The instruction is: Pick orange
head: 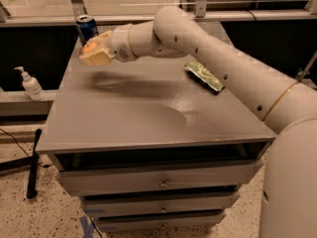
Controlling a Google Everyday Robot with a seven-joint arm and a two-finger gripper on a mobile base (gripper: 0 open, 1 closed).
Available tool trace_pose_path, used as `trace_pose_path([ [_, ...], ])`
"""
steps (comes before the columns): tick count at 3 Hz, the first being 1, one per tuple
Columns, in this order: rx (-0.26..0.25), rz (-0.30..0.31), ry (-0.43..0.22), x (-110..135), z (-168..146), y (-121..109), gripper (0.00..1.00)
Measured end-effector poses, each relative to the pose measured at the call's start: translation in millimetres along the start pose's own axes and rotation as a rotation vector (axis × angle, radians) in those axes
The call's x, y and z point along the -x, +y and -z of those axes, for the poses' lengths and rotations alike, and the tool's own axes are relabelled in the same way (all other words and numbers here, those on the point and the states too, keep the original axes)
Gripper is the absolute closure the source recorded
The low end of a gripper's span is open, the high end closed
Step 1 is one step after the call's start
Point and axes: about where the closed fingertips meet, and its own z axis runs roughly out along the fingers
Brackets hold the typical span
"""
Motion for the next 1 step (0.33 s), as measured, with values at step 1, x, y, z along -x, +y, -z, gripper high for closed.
trace_pose_path([
  [1, -0.084, 0.037, -0.011, 35.4, 38.4, -17.2, 1.0],
])
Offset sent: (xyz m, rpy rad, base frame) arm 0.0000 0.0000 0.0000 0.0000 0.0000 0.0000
